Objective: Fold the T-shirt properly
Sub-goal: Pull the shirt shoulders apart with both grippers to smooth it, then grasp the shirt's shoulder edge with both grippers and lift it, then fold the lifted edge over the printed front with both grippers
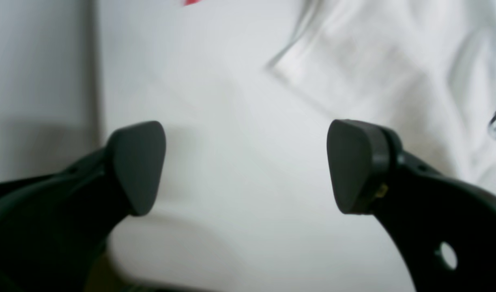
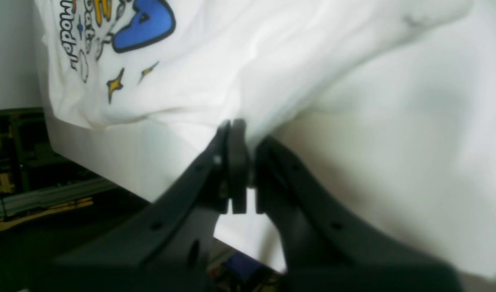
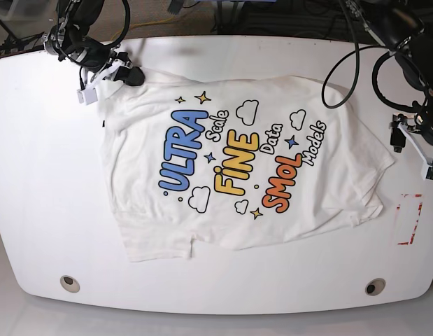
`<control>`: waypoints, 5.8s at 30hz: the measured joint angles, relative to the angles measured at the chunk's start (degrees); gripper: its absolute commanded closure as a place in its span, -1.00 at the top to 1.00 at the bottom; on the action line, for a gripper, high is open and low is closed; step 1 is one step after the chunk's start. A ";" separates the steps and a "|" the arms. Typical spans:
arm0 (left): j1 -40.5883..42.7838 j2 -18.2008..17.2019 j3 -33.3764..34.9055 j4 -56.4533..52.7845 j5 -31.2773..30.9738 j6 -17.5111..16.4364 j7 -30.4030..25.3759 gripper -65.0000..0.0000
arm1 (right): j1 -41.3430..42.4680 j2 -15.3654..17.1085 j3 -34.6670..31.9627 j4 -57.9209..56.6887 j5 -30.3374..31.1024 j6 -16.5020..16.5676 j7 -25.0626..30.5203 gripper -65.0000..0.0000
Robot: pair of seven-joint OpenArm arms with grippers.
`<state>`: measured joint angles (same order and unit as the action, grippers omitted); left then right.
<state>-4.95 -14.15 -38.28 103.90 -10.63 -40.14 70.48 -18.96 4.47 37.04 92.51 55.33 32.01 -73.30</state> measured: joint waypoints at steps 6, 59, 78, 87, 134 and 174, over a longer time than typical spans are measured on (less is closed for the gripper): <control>-4.13 0.09 0.11 -13.51 0.17 1.27 -9.84 0.85 | 0.48 0.50 0.00 0.00 -0.02 0.17 -0.02 -1.00; 12.44 -1.53 0.15 3.61 0.13 0.04 -2.10 -0.95 | 0.76 9.05 0.50 12.04 0.39 0.24 -0.31 -1.00; 21.68 -0.48 -5.68 6.95 -0.44 0.02 0.44 -0.95 | -10.23 16.28 0.35 12.57 6.82 0.57 -2.10 -1.00; 24.04 2.56 -5.84 7.10 -0.33 0.04 0.50 -0.95 | -11.52 17.92 2.14 13.60 8.11 0.57 -2.21 -1.00; -1.46 5.64 3.78 -20.17 0.55 0.22 -13.79 -0.95 | 20.70 17.79 -0.07 -16.74 0.98 2.69 2.58 -0.99; 1.79 2.23 3.96 -23.96 0.46 0.20 -17.84 -0.94 | 11.50 4.92 3.63 -6.82 -12.85 6.54 5.51 0.39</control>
<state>-3.16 -11.92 -34.33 79.94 -10.17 -39.94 52.64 -7.46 9.39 40.66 85.69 42.48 38.54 -67.79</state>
